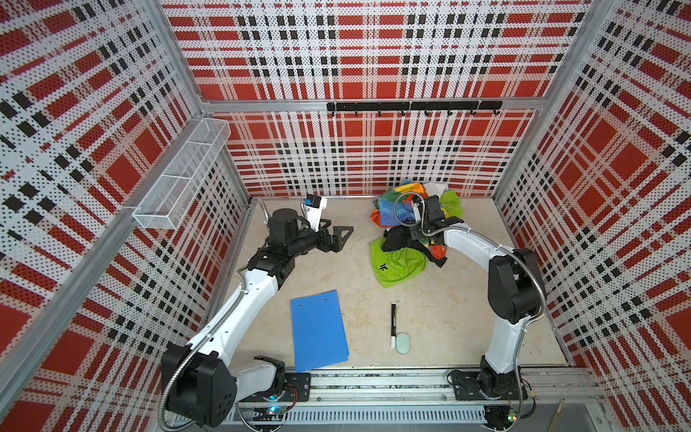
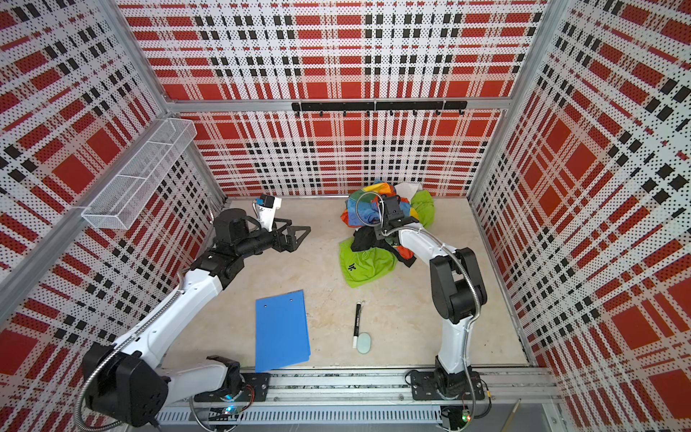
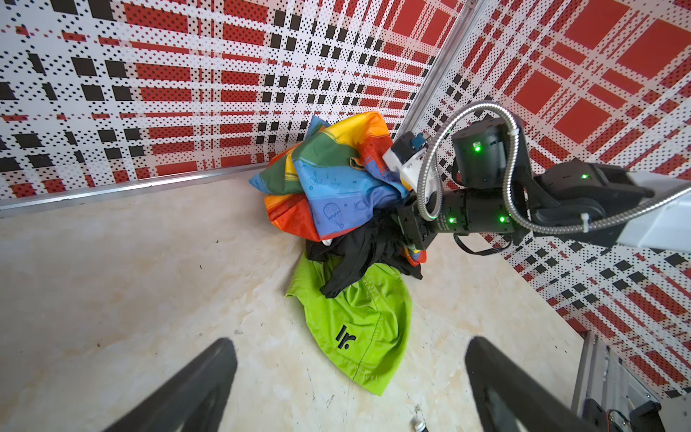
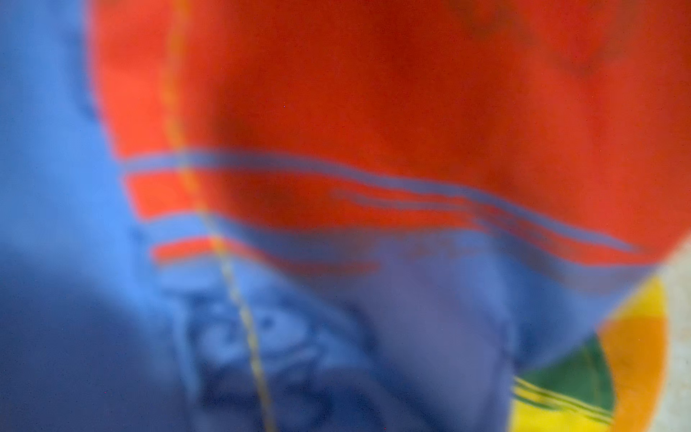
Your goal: Pick out a specific cloth from the pile
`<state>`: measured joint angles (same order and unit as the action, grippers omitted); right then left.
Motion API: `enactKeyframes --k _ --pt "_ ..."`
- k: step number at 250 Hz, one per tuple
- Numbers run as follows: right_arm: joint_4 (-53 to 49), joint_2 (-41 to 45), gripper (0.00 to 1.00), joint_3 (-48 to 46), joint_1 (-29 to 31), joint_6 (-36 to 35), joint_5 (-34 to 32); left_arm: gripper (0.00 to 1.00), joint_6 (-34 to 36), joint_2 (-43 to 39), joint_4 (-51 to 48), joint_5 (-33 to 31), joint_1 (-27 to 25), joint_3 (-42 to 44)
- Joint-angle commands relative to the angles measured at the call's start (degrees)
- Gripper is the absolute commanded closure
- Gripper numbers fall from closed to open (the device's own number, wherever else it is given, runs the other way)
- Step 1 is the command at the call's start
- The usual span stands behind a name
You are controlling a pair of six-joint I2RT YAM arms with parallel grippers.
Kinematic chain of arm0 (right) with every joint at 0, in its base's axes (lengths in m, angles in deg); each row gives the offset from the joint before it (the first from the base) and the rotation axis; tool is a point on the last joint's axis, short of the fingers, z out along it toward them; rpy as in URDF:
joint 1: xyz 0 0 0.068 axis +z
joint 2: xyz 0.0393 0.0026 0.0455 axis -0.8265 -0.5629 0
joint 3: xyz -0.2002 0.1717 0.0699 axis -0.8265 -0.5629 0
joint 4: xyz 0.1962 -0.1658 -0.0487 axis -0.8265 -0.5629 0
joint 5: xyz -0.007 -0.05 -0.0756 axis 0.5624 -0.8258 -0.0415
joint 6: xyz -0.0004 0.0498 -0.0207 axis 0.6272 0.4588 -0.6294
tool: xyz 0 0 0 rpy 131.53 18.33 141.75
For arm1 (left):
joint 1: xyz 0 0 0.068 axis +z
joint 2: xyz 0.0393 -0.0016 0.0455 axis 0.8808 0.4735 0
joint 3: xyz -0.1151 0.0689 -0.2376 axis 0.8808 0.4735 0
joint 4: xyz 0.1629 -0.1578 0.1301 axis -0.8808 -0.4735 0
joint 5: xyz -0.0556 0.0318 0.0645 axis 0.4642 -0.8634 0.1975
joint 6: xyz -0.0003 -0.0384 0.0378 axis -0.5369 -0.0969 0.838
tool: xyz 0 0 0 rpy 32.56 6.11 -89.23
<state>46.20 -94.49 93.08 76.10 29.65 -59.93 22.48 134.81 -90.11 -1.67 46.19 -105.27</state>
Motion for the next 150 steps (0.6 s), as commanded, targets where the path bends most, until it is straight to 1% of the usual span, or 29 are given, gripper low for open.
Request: enactKeyframes --k 1,14,27,66,99,125,150 --pt "6.86 4.82 0.42 -0.22 0.12 1.93 3.39 0.01 0.62 0.36 0.47 -0.23 -0.53 0.29" --pt "7.02 6.48 0.35 -0.62 -0.12 2.07 4.1 0.01 0.72 0.51 0.53 -0.24 -0.52 0.22" --pt "7.08 8.26 0.3 -1.07 -0.66 2.64 5.24 0.01 0.73 0.45 0.39 -0.25 -0.62 0.23" --pt "9.03 13.97 0.23 -3.56 -3.65 5.06 9.37 0.01 0.86 0.29 0.42 -0.38 -0.71 0.17" --pt "11.48 17.32 0.14 -5.98 -6.86 7.21 13.4 0.01 0.85 0.31 0.35 -0.32 -0.8 0.23" --pt "14.42 18.57 0.13 -8.15 -10.87 10.61 16.25 0.01 0.85 0.34 0.3 -0.29 -1.05 0.23" --pt "16.91 17.86 0.12 -9.39 -15.26 14.33 18.74 0.01 0.88 0.31 0.29 -0.38 -1.32 0.23"
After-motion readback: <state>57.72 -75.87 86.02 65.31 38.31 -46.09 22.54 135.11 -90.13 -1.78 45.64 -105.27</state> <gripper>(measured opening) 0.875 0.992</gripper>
